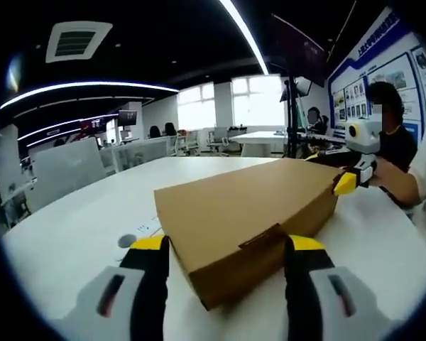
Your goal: Operate the shoe box by opening the lid, removing the specified soft item, and placing it in the target area until the item is outside and the box remains undamaged.
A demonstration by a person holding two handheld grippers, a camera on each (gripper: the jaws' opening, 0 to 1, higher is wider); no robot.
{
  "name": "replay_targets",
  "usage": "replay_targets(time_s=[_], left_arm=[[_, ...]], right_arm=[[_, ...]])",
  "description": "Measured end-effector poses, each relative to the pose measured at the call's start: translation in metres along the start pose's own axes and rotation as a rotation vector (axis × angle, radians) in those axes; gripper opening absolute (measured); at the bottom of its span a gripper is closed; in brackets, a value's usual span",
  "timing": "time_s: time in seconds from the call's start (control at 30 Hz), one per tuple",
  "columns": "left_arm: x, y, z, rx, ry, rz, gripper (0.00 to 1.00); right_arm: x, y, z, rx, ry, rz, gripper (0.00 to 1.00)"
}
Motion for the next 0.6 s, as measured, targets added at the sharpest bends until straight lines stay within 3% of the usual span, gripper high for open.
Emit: replay_targets(time_s=[0.13, 0.3, 0.6], left_arm=[[-0.0018, 0.0010, 0.0002, 0.010, 0.006, 0.009, 0.67], [-0.0012, 0.0024, -0.0003, 0.054, 0.066, 0.000, 0.66], [0.0013, 0.0029, 0.0016, 0.080, 0.064, -0.012, 0.65]], right_arm=[[-0.0008, -0.0004, 0.0000, -0.002, 0.007, 0.002, 0.97], [-0.0060, -0.0040, 0.0058, -0.006, 0.085, 0.014, 0.96], [-0.0078, -0.0026, 0.0062, 0.006, 0.074, 0.027, 0.95]])
Point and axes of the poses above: the point that each gripper's makers call its tool centre point, and the gripper's own axes: y roughly backward along the fingers, x roughly to its right, z roughly out of its underside, the point moved 6 cm from there along y, roughly backward along the fingers, and after that the axes turned 11 degrees about x, right-handed, at the moved point
